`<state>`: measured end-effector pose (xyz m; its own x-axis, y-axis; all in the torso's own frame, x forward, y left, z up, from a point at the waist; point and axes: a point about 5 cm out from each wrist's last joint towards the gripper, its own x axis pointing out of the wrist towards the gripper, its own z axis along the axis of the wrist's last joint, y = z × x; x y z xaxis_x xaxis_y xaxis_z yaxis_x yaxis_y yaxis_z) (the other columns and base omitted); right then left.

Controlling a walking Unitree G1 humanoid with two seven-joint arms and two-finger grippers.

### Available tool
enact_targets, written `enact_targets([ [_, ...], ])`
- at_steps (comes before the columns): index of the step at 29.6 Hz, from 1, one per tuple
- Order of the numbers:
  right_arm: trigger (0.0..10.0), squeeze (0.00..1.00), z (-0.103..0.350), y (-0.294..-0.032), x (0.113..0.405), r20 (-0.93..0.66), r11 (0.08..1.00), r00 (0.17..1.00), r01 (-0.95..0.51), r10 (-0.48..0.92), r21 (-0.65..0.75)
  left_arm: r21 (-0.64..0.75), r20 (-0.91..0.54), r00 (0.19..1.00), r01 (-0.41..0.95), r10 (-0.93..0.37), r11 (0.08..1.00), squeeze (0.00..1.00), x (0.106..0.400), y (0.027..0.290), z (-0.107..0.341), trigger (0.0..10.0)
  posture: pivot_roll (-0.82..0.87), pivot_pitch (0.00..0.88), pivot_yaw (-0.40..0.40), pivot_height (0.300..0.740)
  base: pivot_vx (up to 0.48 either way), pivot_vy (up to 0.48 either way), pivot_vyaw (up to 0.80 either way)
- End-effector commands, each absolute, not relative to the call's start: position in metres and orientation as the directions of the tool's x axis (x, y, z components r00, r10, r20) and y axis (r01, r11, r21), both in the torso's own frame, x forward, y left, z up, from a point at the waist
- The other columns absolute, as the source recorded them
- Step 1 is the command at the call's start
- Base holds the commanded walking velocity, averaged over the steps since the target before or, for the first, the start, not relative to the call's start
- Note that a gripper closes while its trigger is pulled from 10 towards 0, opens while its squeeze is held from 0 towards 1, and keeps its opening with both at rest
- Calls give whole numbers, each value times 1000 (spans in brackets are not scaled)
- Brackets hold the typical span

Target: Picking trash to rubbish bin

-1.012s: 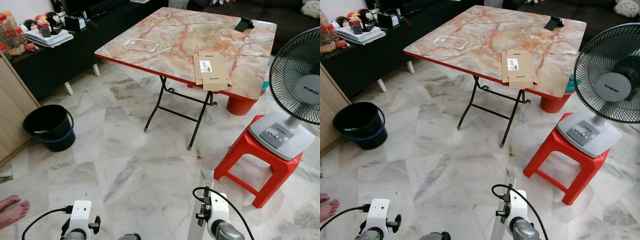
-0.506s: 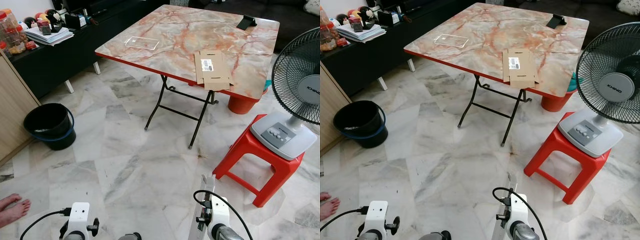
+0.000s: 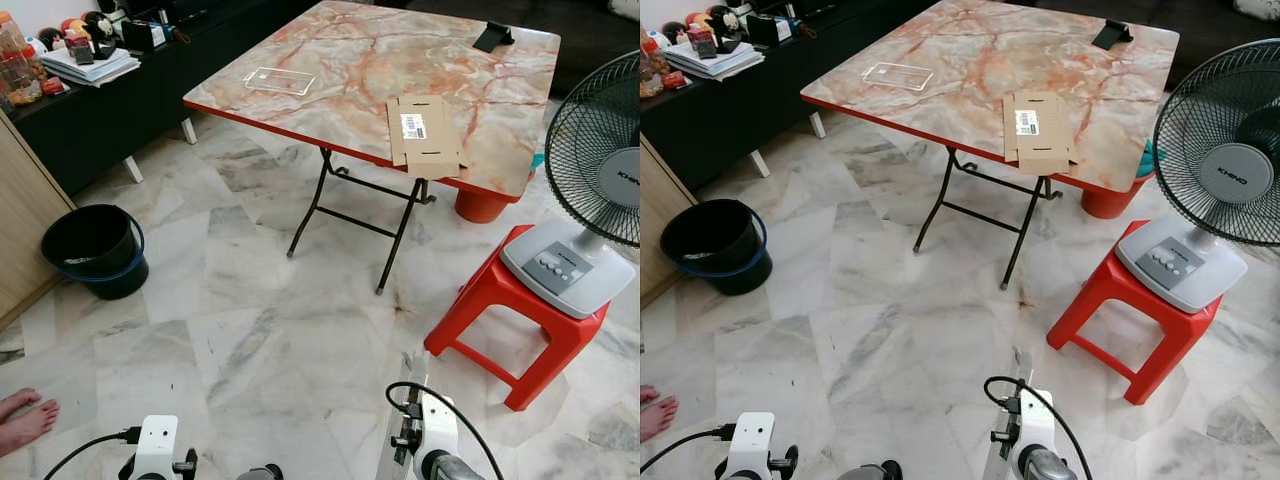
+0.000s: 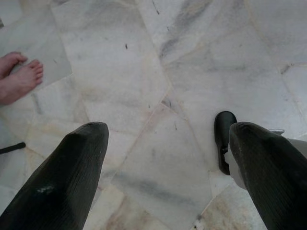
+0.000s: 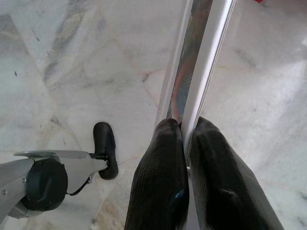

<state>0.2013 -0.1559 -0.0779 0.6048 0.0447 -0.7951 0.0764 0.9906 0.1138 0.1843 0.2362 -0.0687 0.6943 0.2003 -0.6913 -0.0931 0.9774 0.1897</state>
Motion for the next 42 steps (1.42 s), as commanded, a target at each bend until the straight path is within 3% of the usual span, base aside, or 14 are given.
enact_targets([
  [1,10000,0,-82,-161,194,-812,990,583,96,25,100,183,-718,665,-104,205,978,0,176,235,-74,10000,109,151,-3,740,0,0,0],
  [42,10000,0,-81,-155,194,-806,993,589,55,56,108,176,-723,662,-100,197,979,0,175,232,-75,10000,110,151,-4,740,0,0,0],
])
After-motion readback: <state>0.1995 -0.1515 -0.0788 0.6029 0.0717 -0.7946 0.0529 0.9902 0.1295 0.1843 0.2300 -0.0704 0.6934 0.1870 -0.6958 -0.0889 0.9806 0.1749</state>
